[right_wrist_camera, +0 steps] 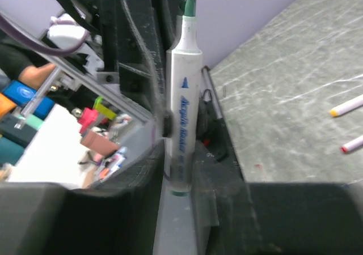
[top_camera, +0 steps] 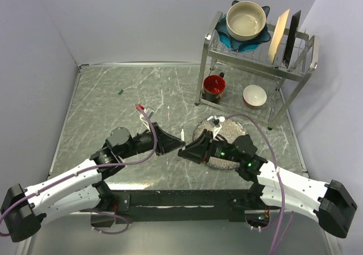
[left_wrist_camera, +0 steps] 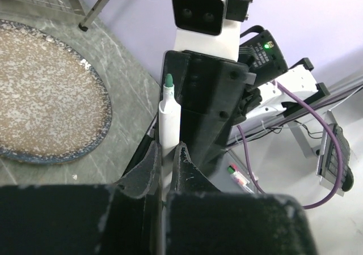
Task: Insert the pens into the pen caps
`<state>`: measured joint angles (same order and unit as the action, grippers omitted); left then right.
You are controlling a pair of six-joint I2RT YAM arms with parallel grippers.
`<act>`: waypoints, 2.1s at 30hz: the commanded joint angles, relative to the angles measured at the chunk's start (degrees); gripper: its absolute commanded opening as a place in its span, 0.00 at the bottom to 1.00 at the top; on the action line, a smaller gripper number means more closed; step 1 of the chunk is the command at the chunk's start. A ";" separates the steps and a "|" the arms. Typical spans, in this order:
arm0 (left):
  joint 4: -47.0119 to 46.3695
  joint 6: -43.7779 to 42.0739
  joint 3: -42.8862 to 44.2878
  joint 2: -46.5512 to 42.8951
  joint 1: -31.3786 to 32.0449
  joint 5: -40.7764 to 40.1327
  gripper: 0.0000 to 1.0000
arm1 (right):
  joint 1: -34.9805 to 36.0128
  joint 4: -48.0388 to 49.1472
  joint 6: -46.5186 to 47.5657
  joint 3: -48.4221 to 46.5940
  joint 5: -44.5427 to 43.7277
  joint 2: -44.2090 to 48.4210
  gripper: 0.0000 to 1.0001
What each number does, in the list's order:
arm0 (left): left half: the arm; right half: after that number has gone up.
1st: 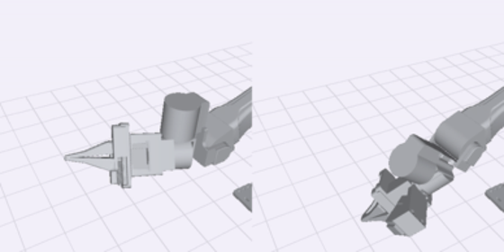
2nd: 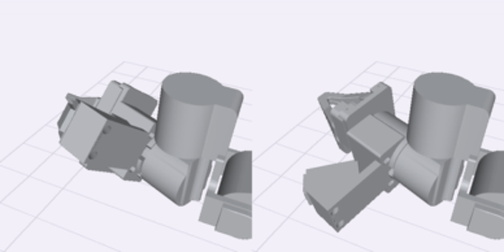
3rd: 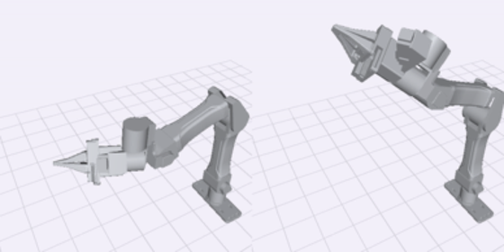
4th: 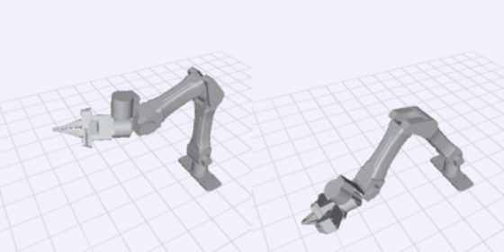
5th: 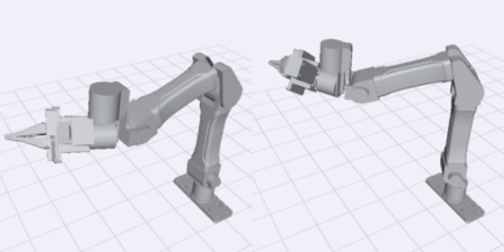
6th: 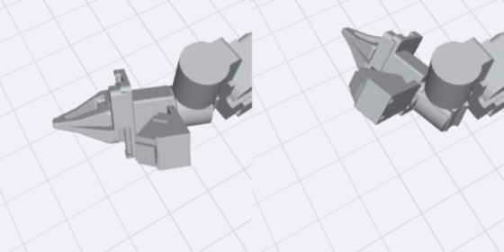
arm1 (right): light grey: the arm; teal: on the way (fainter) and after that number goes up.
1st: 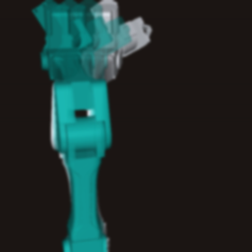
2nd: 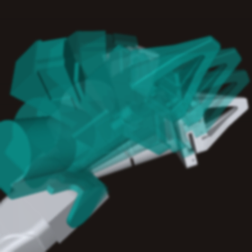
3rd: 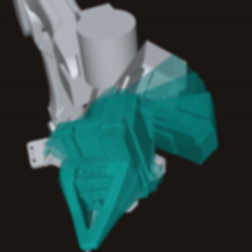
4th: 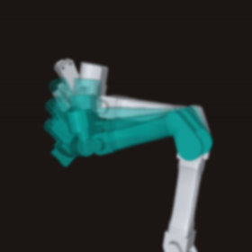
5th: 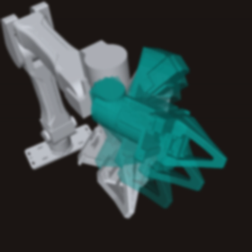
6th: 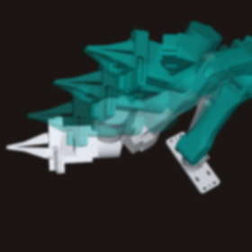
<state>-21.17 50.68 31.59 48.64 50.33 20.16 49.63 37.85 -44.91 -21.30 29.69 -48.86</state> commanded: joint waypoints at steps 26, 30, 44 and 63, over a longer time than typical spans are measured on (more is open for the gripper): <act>43.41 -19.47 32.64 14.36 -30.79 -31.16 0.92 | 0.21 -19.55 7.72 -0.32 -7.37 18.62 0.00; 40.51 -20.88 38.43 22.44 -39.50 -29.22 0.94 | 0.21 -25.52 8.95 -0.41 -7.63 22.14 0.00; 39.89 -27.02 64.89 67.09 -54.28 -15.15 0.80 | 0.21 -29.58 11.15 -0.85 -9.74 23.55 0.00; 44.63 -35.91 74.84 85.04 -52.71 -19.98 0.53 | 0.21 -29.15 13.62 -1.03 -11.06 21.35 0.00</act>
<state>21.91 18.04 104.81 132.25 -3.95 2.61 49.63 4.99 -32.01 -21.30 19.07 -26.81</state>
